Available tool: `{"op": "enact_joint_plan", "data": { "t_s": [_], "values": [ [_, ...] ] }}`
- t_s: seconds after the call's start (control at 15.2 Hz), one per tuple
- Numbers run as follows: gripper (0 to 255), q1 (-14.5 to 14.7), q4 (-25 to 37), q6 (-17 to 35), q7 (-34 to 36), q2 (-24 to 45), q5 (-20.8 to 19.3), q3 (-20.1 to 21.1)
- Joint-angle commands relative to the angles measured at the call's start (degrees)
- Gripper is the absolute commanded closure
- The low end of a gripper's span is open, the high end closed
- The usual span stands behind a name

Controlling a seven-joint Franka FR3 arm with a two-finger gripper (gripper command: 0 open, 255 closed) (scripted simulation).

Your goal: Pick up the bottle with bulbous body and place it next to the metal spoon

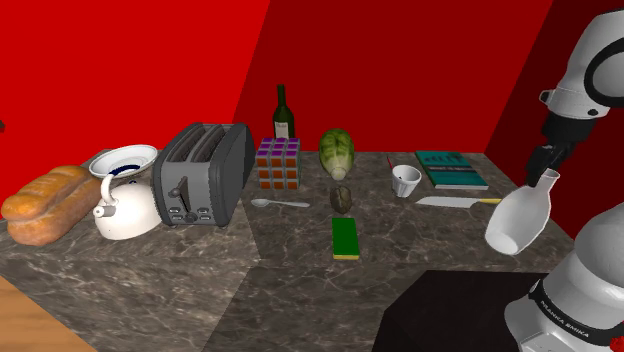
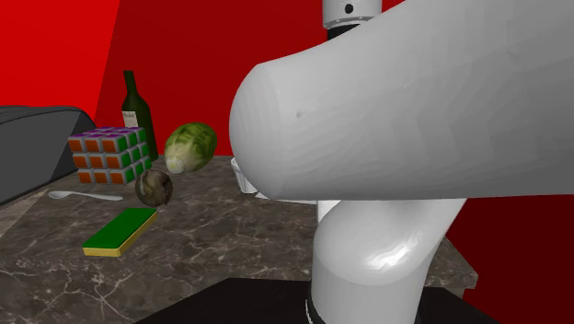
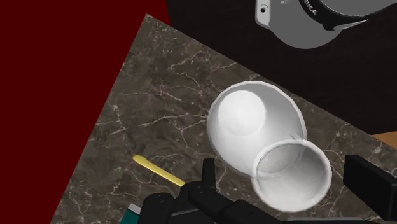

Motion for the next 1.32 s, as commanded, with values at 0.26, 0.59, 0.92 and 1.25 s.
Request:
{"op": "enact_joint_plan", "data": {
  "t_s": [0.26,0.59,0.92,1.25],
  "values": [
    [0,0.0,-0.5,0.7,0.2,0.2,-0.1,-0.1],
    [255,0.0,-0.5,0.6,0.2,0.2,-0.1,-0.1],
    [255,0.0,-0.5,0.7,0.2,0.2,-0.1,-0.1],
    [255,0.5,1.8,-1.5,0.1,0.2,0.8,0.7]
  ]
}}
